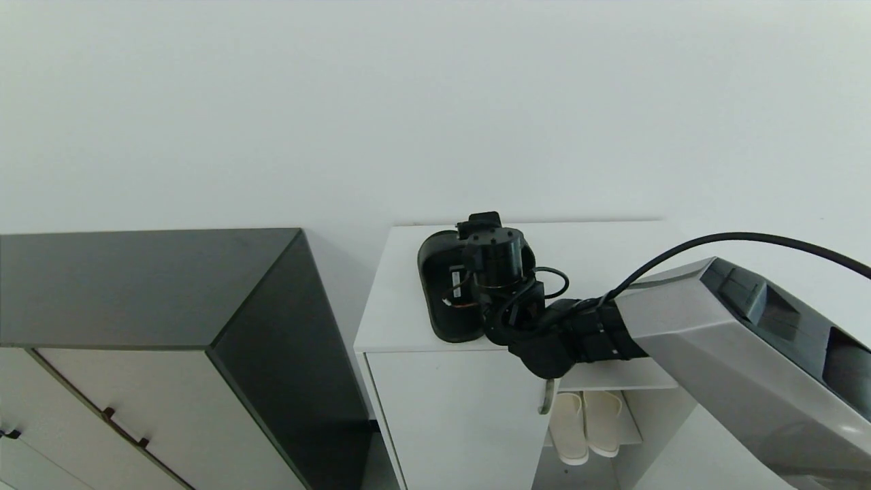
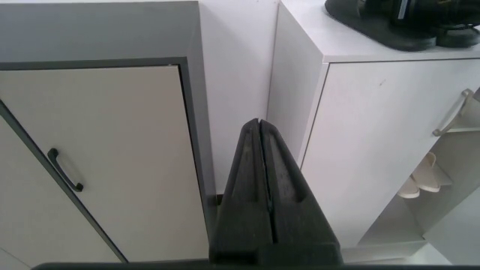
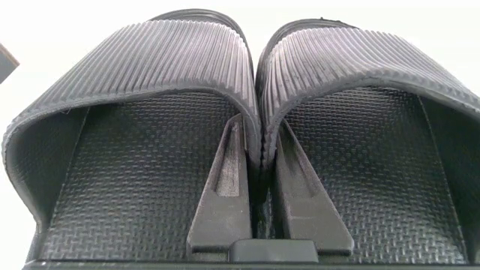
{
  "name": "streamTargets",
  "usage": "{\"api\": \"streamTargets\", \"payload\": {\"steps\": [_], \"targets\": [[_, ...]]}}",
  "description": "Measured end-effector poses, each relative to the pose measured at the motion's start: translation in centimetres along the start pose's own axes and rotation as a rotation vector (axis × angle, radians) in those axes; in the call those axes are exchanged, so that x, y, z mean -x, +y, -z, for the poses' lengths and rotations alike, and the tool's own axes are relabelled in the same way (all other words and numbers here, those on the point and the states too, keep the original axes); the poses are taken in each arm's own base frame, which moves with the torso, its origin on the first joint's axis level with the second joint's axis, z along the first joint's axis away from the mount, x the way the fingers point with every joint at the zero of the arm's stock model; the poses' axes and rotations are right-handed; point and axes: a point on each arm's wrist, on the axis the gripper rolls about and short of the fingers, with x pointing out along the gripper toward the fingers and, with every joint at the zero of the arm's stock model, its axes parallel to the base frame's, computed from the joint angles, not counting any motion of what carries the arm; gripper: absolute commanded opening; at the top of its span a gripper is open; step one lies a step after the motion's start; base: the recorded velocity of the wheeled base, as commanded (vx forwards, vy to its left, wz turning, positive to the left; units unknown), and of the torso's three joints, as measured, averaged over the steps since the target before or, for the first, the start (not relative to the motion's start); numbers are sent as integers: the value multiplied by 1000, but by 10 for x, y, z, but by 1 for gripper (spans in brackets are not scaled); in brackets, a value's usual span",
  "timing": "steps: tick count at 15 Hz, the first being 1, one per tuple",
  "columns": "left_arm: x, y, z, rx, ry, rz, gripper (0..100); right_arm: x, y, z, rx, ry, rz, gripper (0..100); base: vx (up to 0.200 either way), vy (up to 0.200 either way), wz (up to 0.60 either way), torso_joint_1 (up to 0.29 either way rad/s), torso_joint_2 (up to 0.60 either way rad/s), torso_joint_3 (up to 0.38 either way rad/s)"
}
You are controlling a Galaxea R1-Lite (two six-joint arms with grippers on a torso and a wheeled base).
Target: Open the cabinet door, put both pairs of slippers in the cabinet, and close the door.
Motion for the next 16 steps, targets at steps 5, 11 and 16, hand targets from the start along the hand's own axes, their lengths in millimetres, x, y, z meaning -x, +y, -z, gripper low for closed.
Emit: {"api": "streamTargets", "payload": {"steps": [5,11,16], "targets": [[0,0,0,0,0,0,0,26,-3,-6,8,20,-20,0,0,0,0,0,0,0],[0,0,0,-1,0,0,0,104,-28,0,33,49,-82,0,0,0,0,0,0,0],[0,0,0,0,0,0,0,152,-54,-15,-12,29,-114,0,0,0,0,0,0,0]]}}
